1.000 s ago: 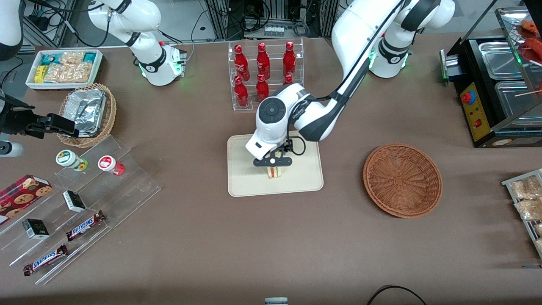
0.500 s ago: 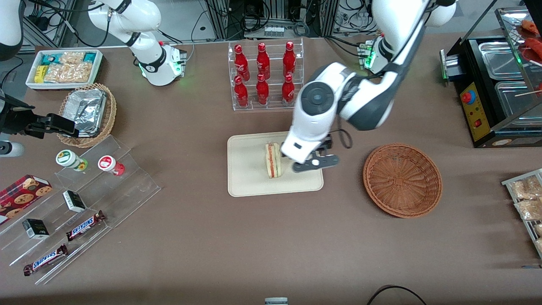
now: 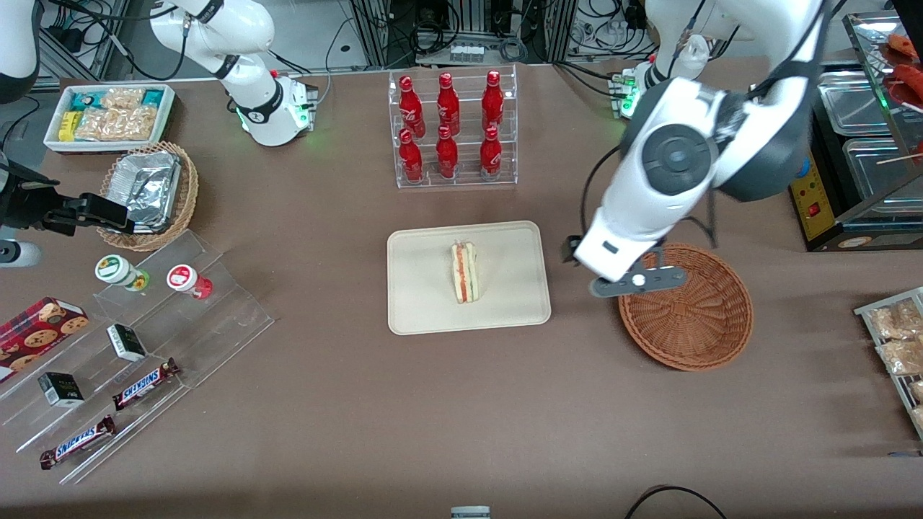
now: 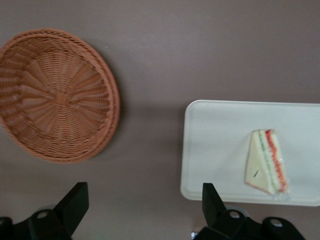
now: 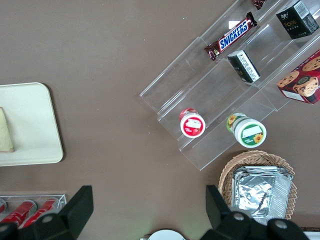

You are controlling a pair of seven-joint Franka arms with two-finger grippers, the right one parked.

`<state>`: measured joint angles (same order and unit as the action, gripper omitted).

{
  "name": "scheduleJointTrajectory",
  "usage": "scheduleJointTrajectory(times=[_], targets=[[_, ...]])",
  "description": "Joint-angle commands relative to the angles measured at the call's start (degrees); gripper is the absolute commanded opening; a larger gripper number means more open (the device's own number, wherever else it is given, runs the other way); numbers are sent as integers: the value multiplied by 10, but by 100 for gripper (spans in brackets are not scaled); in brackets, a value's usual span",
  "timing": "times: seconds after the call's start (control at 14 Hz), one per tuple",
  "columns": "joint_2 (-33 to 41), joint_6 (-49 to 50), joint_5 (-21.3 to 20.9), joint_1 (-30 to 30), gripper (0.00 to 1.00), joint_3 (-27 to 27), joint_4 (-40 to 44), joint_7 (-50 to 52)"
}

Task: Place sandwich from basket to tray

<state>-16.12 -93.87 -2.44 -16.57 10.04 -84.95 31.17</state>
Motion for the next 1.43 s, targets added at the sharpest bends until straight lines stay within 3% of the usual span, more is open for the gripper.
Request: scheduleJointTrajectory(times=[0.0,0.5,1.0,1.36], targets=[[49,32,5,35,100,5,-28,-56],[129,79,6,140,100,4,-62,-176],[192,89,18,143,100,-59,-121,-277],[169,91,18,146,100,-76,-78,-290]])
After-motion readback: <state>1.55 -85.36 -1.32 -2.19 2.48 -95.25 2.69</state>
